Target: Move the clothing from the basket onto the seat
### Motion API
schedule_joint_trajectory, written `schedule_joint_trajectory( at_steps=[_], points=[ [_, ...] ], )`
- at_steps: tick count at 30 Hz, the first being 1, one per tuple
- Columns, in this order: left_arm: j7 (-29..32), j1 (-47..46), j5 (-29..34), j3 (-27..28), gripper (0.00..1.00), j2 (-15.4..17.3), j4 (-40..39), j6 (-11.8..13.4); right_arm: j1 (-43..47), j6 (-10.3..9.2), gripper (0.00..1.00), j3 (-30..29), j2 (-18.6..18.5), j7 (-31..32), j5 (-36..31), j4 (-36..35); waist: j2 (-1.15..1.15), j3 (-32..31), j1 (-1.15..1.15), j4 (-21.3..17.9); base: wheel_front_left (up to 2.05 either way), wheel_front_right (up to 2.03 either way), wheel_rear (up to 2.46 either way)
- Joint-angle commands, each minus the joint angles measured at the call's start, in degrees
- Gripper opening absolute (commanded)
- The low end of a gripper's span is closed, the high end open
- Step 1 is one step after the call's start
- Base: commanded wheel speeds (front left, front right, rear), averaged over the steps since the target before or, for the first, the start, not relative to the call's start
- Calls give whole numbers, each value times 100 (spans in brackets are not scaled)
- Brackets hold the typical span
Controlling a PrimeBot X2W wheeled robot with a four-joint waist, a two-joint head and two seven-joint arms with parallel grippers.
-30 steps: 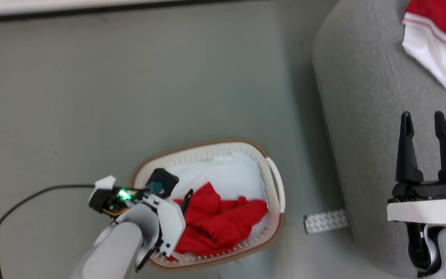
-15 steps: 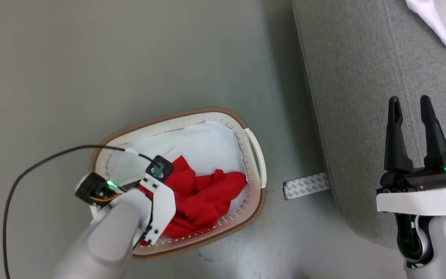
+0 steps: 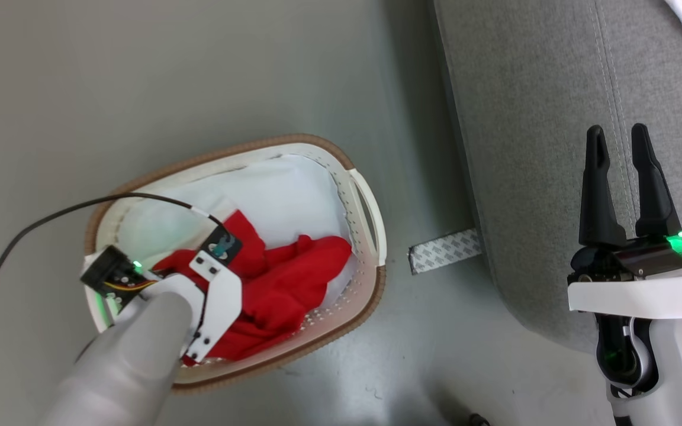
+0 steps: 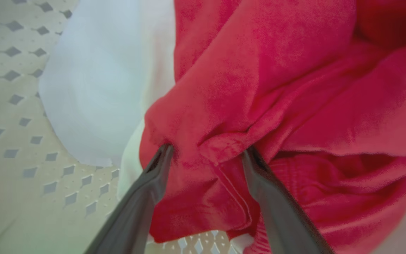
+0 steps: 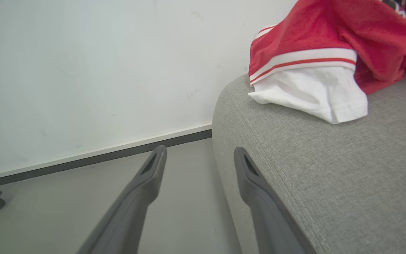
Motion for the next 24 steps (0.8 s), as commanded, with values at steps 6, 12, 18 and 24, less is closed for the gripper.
schedule_joint_trajectory(
  at_steps=[6, 12, 18, 24],
  points=[
    [-9, -124, 2, -25, 73, 260, 97, 46, -114, -13, 100, 48, -8, 4, 212, -93, 0, 423, -1, -238, 0, 0, 0],
    [-251, -170, -86, -23, 0, 206, 40, 107, -129, -13, 100, 6, -9, 4, 188, -52, 0, 446, -1, -226, 0, 0, 0],
    [-646, -58, -327, 22, 0, -125, -5, -9, -53, -13, 100, -162, -10, 4, 1, 124, 0, -19, -1, 16, 0, 0, 0],
    [-1209, 196, -764, 216, 0, -478, -95, -116, 181, -13, 100, -352, -14, 4, -265, 351, 0, -863, -1, 366, 0, 0, 0]
  ],
)
